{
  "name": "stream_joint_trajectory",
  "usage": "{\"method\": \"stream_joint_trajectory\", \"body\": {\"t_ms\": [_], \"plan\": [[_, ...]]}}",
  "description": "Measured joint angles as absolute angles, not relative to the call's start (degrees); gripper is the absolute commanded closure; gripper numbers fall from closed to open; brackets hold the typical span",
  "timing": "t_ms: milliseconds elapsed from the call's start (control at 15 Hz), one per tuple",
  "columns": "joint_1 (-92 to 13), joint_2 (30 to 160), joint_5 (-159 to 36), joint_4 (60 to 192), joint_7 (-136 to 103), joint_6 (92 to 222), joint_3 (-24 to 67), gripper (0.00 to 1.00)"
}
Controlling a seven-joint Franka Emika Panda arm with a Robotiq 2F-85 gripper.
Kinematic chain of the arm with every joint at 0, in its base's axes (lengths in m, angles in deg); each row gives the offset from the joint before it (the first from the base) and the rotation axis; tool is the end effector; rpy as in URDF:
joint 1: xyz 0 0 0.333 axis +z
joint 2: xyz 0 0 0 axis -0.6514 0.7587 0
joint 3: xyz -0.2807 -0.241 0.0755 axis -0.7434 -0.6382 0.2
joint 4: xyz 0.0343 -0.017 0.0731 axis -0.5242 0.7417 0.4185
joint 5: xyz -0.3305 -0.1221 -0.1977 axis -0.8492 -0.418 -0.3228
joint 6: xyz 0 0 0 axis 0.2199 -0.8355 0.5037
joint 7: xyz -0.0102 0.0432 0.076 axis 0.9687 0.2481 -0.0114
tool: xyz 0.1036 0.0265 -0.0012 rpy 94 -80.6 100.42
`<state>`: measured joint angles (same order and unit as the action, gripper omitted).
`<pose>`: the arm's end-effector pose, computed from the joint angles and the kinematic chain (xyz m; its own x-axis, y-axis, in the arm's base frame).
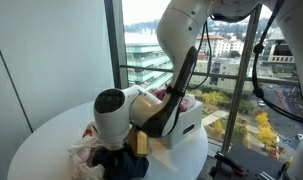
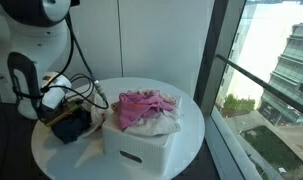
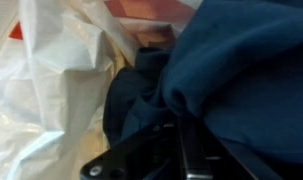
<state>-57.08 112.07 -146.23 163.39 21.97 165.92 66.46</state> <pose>0.4800 0.2378 0.1906 0.5804 0.8092 0.0912 0.7211 -0.5627 0.4043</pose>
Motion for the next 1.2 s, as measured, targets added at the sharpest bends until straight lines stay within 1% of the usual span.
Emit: {"method": "stream_joint_trajectory", "body": {"t_ms": [67,267,333,533,667,733,1000,1200], "plan": [[-53.0,113.1,-146.3,160.7,22.0,165.9,63.3,0.68],[-41.0,114.5,-144.4,152.7,21.9,165.3,54.1,0.50],[-37.6,115.0,-142.2,150.5,21.7,164.5,51.7,0.42],[-31.1,114.6,-134.3,148.3,21.0,161.7,48.0,0.21],[-28.2,113.3,-129.9,149.4,21.6,161.2,47.2,0.05],[-26.6,112.5,-129.0,150.5,23.1,161.2,46.9,0.00],[-21.7,106.7,-128.8,155.8,29.0,161.1,45.6,0.00],[-20.0,100.4,-129.2,159.1,33.0,159.5,44.8,0.00]]}}
